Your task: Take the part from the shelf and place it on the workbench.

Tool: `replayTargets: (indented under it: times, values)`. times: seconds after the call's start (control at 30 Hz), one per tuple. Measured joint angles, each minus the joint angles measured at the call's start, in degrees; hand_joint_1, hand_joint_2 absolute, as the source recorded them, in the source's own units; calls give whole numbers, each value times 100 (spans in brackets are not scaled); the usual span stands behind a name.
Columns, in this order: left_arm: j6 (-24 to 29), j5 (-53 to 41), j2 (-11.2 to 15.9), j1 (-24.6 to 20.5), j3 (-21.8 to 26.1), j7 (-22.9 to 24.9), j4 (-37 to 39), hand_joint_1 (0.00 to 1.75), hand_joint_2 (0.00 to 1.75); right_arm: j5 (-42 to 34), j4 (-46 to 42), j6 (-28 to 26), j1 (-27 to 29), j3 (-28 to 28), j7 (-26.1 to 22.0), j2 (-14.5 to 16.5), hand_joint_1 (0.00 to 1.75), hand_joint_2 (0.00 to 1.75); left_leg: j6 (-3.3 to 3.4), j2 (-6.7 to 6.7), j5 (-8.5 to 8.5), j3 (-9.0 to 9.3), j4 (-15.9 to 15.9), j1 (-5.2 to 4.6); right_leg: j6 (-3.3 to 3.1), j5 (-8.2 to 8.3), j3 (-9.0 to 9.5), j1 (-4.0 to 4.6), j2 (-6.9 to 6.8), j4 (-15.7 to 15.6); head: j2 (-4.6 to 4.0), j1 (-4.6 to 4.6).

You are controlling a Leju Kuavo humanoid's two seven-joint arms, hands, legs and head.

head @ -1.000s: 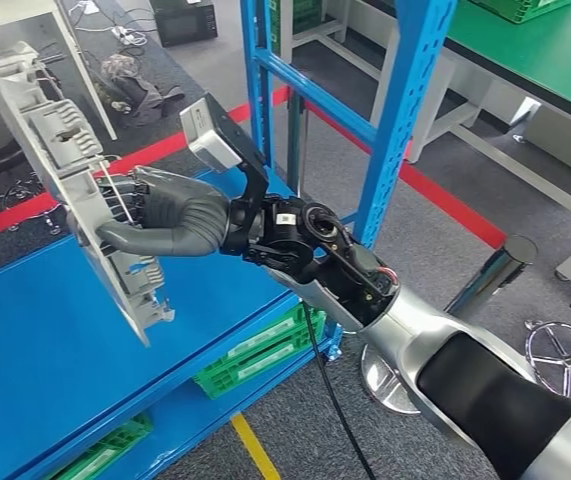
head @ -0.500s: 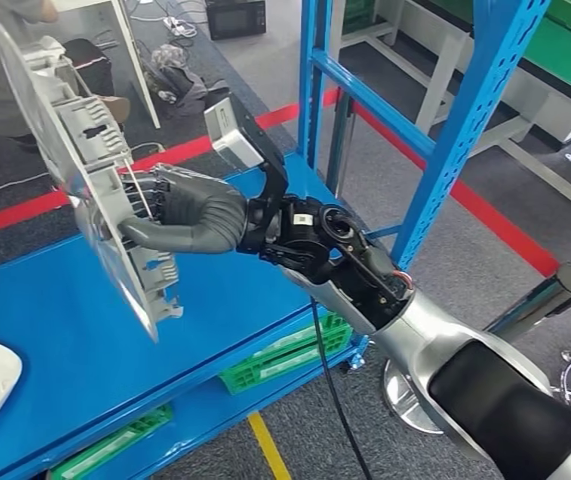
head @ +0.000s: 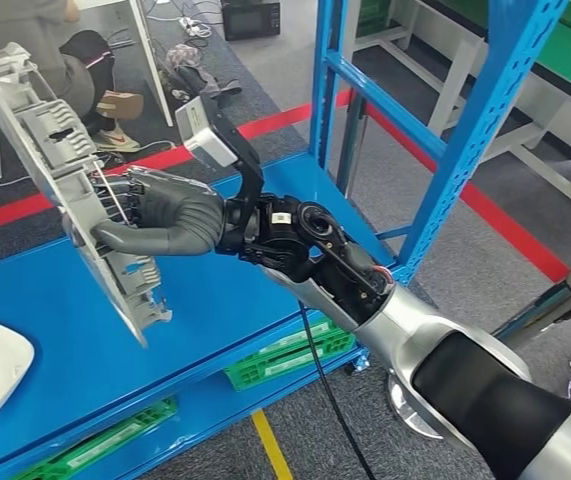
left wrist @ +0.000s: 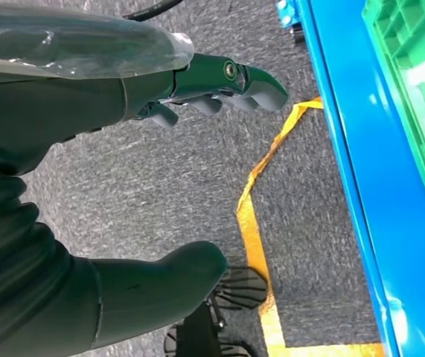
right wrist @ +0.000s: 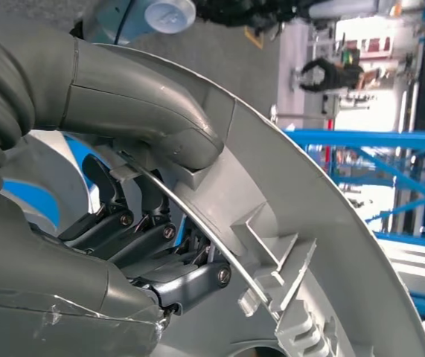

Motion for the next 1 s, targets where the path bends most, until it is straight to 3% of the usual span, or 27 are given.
replayTargets:
  times: [0.1, 0.13, 0.2, 0.23, 0.27, 0.3, 0.33, 0.4, 0.43, 0.47, 0.53, 0.57, 0.63, 0.7, 0.73, 0.77, 0.8, 0.83, 0.93, 1.0]
  values:
    - [1, 1, -5, 14, 0, -1, 0, 0, 175, -1, 6, 5, -3, -4, -1, 14, 175, 175, 100, -123, 13, 1, -12, 23, 91, -164, -63, -25, 40, 179, 0, 52]
    - [1, 1, -5, 12, 0, -1, 0, 0, 175, -1, 7, 5, -4, -7, -1, 14, 175, 175, 129, -161, 20, 6, -19, 32, 118, -325, -175, -37, 114, 442, 0, 77]
    - [0, 0, -5, 8, 0, -2, 0, 0, 175, -1, 17, 3, 7, -11, -2, 14, 175, 175, 166, -242, 19, 6, -17, 28, 143, -718, -532, -48, 240, 1264, 0, 137]
    - [0, -2, -6, 10, 0, -3, 0, 0, 175, 1, 24, -3, 20, -12, -1, 13, 175, 175, 172, -289, 18, 6, -15, 23, 145, -837, -700, -48, 265, 1623, 0, 161]
    - [0, -4, -8, 12, 0, -3, 0, 0, 175, 2, 31, -13, 33, -12, 0, 13, 175, 175, 174, -343, 17, 8, -12, 18, 140, -851, -796, -48, 278, 1804, 0, 177]
    - [-1, -7, -9, 13, 0, -3, 0, 0, 175, 3, 34, -22, 43, -12, 1, 13, 175, 175, 174, -402, 16, 12, -10, 14, 125, -752, -791, -47, 290, 1757, 0, 192]
    - [-1, -9, -11, 12, 0, -3, 0, 0, 175, 4, 35, -30, 46, -12, 2, 13, 175, 175, 172, -462, 15, 20, -8, 12, 101, -549, -676, -47, 317, 1470, 0, 210]
    - [-1, -10, -18, 6, 0, -5, 1, 0, 175, 3, 36, -35, 40, -14, 2, 13, 175, 175, 157, -572, 11, 27, -5, 8, 32, -121, -325, -49, 509, 644, 0, 243]
    - [-1, -10, -22, 1, 0, -7, 1, 0, 175, 3, 36, -36, 34, -15, 1, 13, 175, 175, 137, -623, 13, 18, -2, 8, 8, -12, -178, -49, 603, 322, 0, 254]
    - [-1, -11, -26, -1, 0, -8, 1, 0, 175, 4, 37, -39, 33, -16, 1, 13, 175, 175, 110, -666, 22, 0, -3, 13, -9, 19, -92, -45, 670, 147, 0, 260]
    - [-17, -19, -25, 6, 0, -9, 0, 0, 175, 5, 36, -48, 32, -16, 2, 14, 175, 175, 33, -760, 56, -30, -23, 24, -33, -4, -26, -46, 623, 51, 0, 261]
    - [-28, -25, -23, 14, 0, -9, 1, 0, 175, 6, 34, -54, 32, -15, 3, 16, 175, 175, 1, -735, 52, -42, -16, 26, -54, 14, -4, -56, 571, 21, 0, 255]
    - [-45, -34, 1, 7, 0, -10, 2, 0, 175, 5, 30, -61, 20, -17, 5, 20, 175, 175, -54, -514, -111, -175, 249, 8, -107, 52, 38, -83, 452, -52, 0, 195]
    - [-57, -36, 22, -17, 0, -7, 2, 0, 175, 8, 30, -74, 20, -18, 8, 22, 175, 175, -95, -270, -456, -527, 962, 8, -135, 58, 48, -76, 328, -72, 0, 112]
    - [-67, -37, 23, -20, 0, -2, 2, 0, 175, 10, 30, -80, 29, -17, 10, 22, 175, 175, -113, -231, -598, -721, 1345, 13, -141, 54, 45, -72, 266, -71, 0, 79]
    - [-76, -38, 23, -16, 0, 4, 2, 0, 175, 11, 31, -85, 43, -16, 10, 22, 175, 175, -127, -212, -644, -841, 1576, 22, -142, 50, 43, -71, 208, -70, 0, 49]
    - [-81, -40, 22, -10, 0, 10, 2, 0, 175, 11, 31, -87, 55, -15, 11, 22, 175, 175, -137, -195, -587, -854, 1592, 31, -140, 44, 44, -71, 153, -68, 0, 23]
    - [-85, -43, 26, -7, 0, 13, 2, 0, 175, 11, 30, -88, 62, -15, 11, 22, 175, 175, -142, -169, -435, -739, 1364, 41, -132, 36, 48, -71, 100, -65, 0, 2]
    - [-86, -47, 43, -25, 0, 15, 2, 0, 175, 11, 26, -93, 52, -16, 11, 24, 175, 175, -112, 57, 20, -137, 211, 28, -68, -17, 63, -39, -33, -32, 0, -33]
    - [-86, -48, 43, -33, 0, 19, 2, 0, 175, 11, 22, -98, 43, -18, 12, 24, 175, 175, -40, 91, 43, -32, -22, -1, -16, -53, 73, 6, -106, -20, 0, -17]
